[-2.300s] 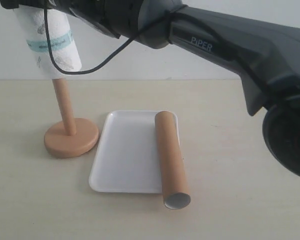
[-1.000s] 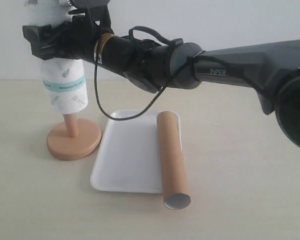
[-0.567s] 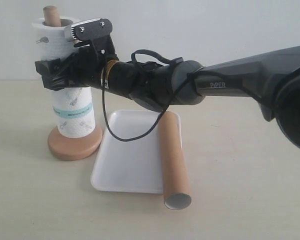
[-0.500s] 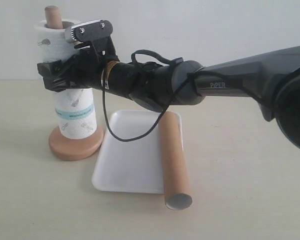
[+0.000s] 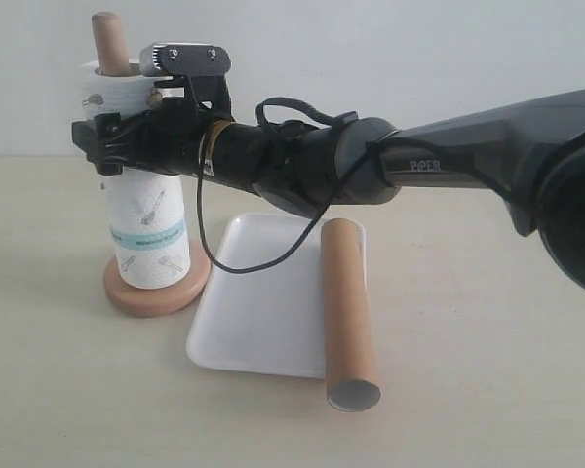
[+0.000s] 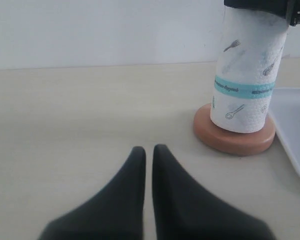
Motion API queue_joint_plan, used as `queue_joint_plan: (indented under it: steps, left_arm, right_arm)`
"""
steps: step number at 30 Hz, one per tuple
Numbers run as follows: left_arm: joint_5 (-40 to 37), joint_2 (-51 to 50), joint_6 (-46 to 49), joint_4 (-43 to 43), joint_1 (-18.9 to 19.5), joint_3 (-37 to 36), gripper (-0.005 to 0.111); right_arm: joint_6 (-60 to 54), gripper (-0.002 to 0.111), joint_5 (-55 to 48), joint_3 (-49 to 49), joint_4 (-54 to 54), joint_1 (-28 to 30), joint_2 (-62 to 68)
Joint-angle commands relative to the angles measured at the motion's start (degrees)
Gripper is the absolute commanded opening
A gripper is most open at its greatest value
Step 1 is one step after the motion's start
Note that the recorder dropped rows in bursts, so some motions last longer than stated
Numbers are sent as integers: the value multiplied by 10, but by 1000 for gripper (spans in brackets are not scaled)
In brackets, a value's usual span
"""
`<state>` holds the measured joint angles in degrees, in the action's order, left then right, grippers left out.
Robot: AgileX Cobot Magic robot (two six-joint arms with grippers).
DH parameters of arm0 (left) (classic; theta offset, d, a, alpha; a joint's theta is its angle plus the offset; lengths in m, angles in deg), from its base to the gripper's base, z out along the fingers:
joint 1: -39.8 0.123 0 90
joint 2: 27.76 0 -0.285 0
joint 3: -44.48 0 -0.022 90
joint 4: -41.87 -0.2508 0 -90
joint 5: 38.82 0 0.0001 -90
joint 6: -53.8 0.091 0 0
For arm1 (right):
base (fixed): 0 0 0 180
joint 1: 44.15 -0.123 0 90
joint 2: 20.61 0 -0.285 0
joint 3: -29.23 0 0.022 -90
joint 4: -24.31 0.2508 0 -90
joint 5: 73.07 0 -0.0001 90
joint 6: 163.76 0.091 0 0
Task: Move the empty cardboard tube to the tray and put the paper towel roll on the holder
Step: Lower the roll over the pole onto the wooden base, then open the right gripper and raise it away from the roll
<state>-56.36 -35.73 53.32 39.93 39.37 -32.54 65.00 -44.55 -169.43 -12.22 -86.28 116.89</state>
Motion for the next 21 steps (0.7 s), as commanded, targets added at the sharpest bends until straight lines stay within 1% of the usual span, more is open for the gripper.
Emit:
queue_joint_plan:
  steps: [1, 2, 5, 7, 14, 21]
  left_arm:
    - [-1, 2, 1, 5, -3, -2, 4]
    - [-1, 2, 1, 5, -3, -2, 4]
    - [-1, 2, 1, 5, -3, -2, 4]
    - [-1, 2, 1, 5, -3, -2, 4]
    - [-1, 2, 1, 5, -3, -2, 4]
    - [-1, 2, 1, 5, -3, -2, 4]
  right_arm:
    - [-9, 86, 96, 0, -92, 3, -15]
    - [-8, 86, 104, 0, -125, 3, -22]
    - [11, 86, 94, 0, -156, 3, -34]
    - [14, 86, 84, 0, -157, 3, -46]
    - [14, 86, -18, 0, -159, 3, -80]
    - [16, 86, -11, 0, -185, 3, -106]
